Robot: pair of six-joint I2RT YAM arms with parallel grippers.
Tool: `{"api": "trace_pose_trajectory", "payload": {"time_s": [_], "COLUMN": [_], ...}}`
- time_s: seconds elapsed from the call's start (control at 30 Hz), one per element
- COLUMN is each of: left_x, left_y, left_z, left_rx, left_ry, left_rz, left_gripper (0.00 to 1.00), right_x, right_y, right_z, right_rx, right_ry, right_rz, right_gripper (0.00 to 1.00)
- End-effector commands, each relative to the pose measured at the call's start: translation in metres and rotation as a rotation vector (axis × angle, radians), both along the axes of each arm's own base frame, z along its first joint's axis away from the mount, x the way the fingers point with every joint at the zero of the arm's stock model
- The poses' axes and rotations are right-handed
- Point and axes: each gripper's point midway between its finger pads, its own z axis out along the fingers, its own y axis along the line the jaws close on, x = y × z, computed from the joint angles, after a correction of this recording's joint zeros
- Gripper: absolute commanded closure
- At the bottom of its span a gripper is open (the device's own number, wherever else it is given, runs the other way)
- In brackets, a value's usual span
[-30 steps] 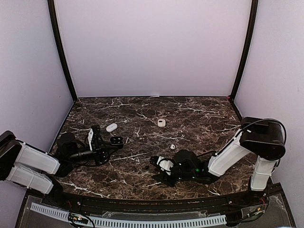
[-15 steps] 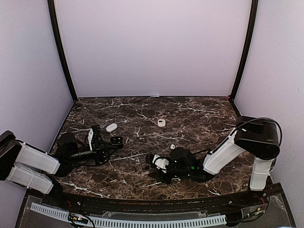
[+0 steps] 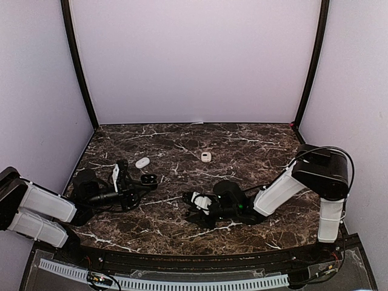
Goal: Insert the wireless bluetooth earbuds into the charging case
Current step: Pick up the right earbud from the center of the board.
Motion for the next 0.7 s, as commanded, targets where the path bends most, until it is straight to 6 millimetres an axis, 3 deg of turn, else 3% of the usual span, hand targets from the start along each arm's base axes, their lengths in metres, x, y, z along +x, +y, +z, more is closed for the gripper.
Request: {"api": "trace_pose_trajectory", "payload": {"time_s": [0.0, 0.27, 0.4, 0.57, 0.67], "left_x": [0.0015, 0.0019, 0.0011, 0.0006, 0.0005], "left_y": [-0.0044, -0.0046, -0.0050, -0.0054, -0.0054], "left_z": [0.0115, 0.0108, 0.0102, 0.0100, 0.0103], "left_rx": [-0.013, -0.011, -0.010, -0.010, -0.009], "left_ry": [-0.045, -0.042, -0.041, -0.040, -0.042], "left_rz": [-0.016, -0.017, -0.021, -0.023, -0.024], "left_gripper": [0.94, 0.94, 0.94, 0.94, 0.94], "right_x": [-0.0032, -0.0044, -0.0046, 0.0001, 0.0011], "right_y": [0.0031, 0.0029, 0.0045, 0.0060, 0.0075], "right_z": [-0.0090, -0.0094, -0.0115, -0.0143, -0.0139], "right_rx": [-0.020, -0.022, -0.031, -0.043, -0.044], "right_ry": [0.018, 0.018, 0.021, 0.015, 0.014], "right_rz": [0.041, 0.049, 0.056, 0.039, 0.039], "right_gripper": [0.61, 0.69, 0.68, 0.61, 0.62]}}
